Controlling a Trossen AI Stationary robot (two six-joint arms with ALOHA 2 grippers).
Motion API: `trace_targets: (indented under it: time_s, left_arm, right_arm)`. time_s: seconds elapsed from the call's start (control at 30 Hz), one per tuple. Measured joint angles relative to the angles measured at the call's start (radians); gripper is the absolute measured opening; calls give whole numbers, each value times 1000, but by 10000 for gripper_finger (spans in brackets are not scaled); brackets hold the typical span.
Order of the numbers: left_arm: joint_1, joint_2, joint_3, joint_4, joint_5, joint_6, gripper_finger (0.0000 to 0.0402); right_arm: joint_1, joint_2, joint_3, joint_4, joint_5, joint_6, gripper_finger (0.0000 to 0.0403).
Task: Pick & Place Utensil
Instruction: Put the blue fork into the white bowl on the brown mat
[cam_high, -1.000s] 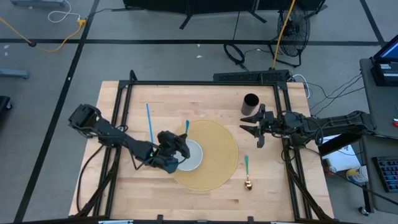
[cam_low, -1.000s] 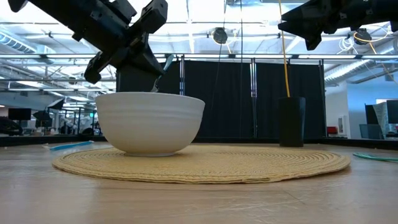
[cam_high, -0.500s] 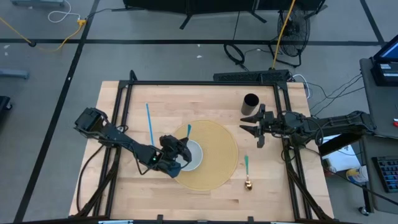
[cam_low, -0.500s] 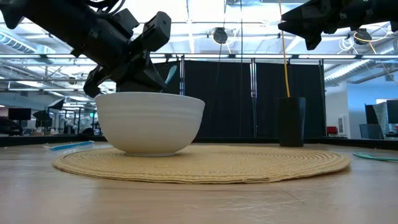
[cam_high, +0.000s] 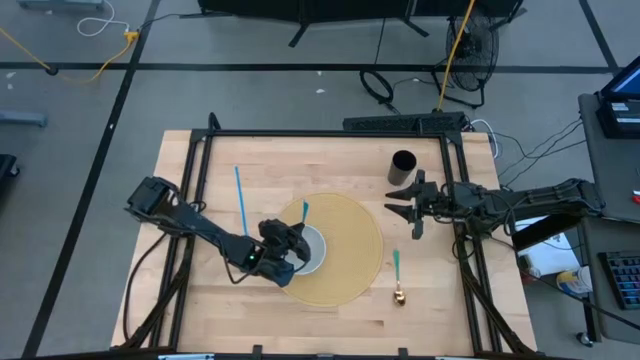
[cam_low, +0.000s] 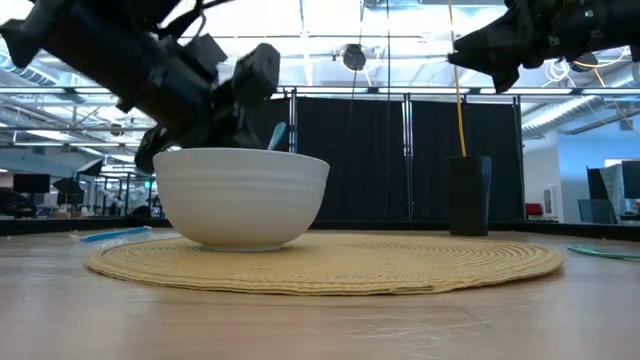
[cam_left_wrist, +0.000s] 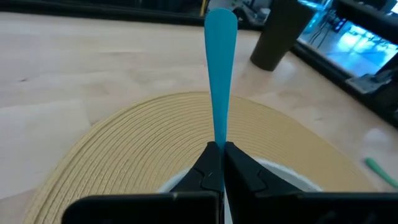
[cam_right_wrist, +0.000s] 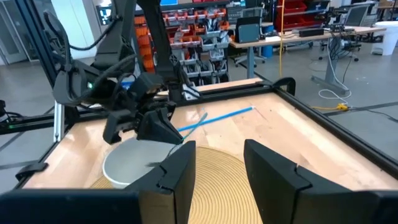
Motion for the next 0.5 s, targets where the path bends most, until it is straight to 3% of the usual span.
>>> trace_targets:
  time_s: [0.5]
  left_arm:
    - [6, 11, 0, 4, 0, 9, 11]
  right_arm:
    - [0, 0, -3, 15, 0, 2, 130]
